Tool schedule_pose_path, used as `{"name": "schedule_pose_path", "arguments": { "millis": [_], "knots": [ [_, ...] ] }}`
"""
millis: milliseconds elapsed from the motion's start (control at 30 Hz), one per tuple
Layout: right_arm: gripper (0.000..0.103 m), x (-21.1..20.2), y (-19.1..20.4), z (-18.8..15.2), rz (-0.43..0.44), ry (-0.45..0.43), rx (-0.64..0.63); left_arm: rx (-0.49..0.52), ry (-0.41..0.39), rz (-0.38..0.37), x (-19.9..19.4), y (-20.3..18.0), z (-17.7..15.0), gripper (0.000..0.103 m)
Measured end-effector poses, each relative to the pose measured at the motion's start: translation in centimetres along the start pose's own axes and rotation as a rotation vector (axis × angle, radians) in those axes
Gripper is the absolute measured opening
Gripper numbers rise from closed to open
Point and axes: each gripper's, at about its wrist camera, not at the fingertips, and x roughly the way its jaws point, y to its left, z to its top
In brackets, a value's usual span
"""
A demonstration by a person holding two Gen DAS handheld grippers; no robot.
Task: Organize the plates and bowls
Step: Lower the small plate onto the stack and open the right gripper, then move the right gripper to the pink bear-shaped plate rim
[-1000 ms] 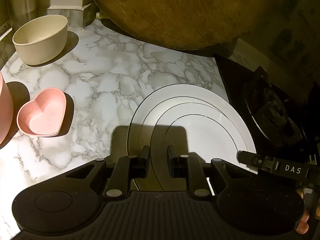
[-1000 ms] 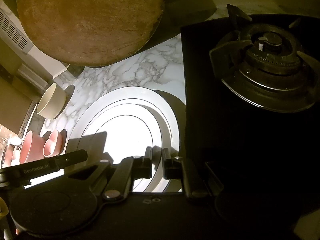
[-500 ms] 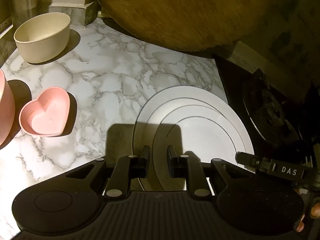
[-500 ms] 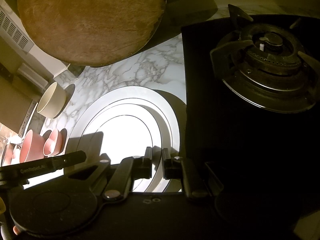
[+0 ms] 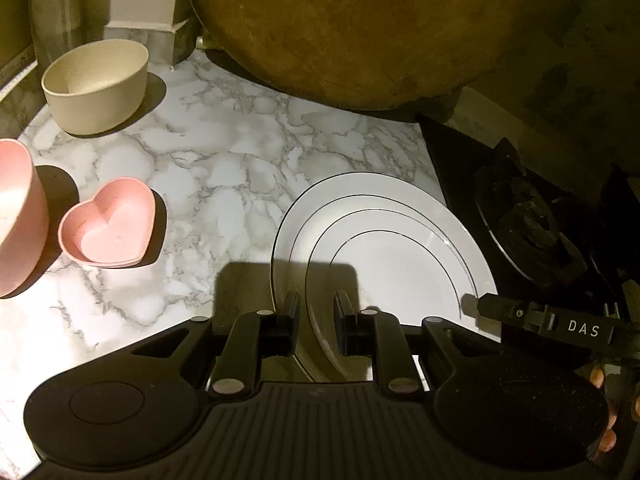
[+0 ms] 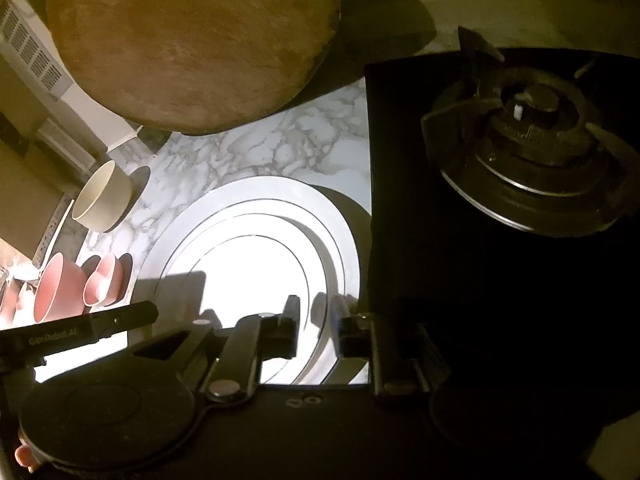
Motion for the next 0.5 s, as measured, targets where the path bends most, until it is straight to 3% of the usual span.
{"name": "schedule_pose_path", "arguments": {
  "millis": [500],
  "knots": [
    [0.036,-5.4,7.5,-3.0,0.029,-0.144,-0.186,0.038,-0.15,0.031,-8.5,1.2,-2.9,0.018]
  ]
}}
